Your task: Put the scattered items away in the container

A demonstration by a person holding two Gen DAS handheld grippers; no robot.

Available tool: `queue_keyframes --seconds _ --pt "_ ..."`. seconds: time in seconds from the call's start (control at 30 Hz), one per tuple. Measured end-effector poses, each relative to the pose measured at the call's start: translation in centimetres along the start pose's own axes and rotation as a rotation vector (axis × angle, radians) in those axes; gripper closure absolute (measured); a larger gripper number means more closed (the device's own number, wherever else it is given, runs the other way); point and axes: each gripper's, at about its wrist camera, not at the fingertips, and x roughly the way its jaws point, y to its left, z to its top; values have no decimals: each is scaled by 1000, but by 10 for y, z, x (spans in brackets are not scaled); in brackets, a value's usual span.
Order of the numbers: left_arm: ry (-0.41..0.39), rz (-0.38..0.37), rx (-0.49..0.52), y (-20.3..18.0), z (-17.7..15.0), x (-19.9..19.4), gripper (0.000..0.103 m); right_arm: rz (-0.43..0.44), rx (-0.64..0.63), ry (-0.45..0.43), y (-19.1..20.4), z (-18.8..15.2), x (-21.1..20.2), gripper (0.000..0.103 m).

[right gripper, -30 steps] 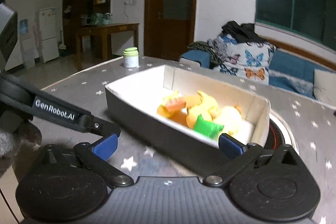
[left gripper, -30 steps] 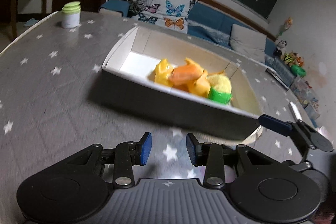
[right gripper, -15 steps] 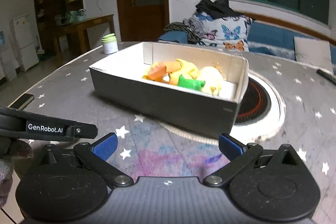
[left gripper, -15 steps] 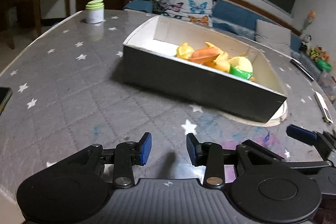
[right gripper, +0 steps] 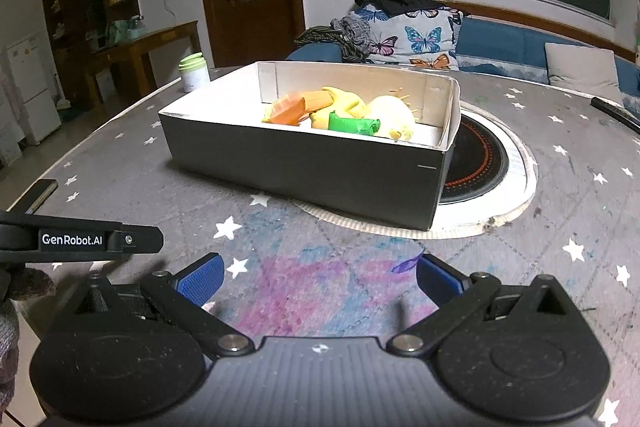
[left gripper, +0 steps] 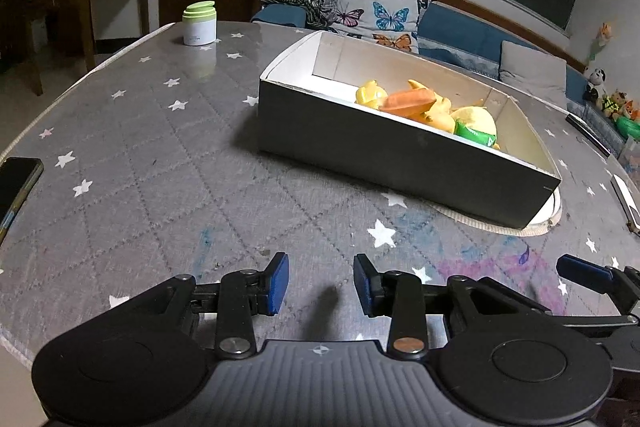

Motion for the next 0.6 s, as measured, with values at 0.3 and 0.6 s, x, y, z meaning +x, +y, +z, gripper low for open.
queue_keyframes --seconds 0.3,0.6 --pt "20 -15 7 -1 -2 2 65 -7 -13 4 8 -2 0 0" --pt "4 6 26 -1 0 2 65 -8 -4 17 9 -2 5 0"
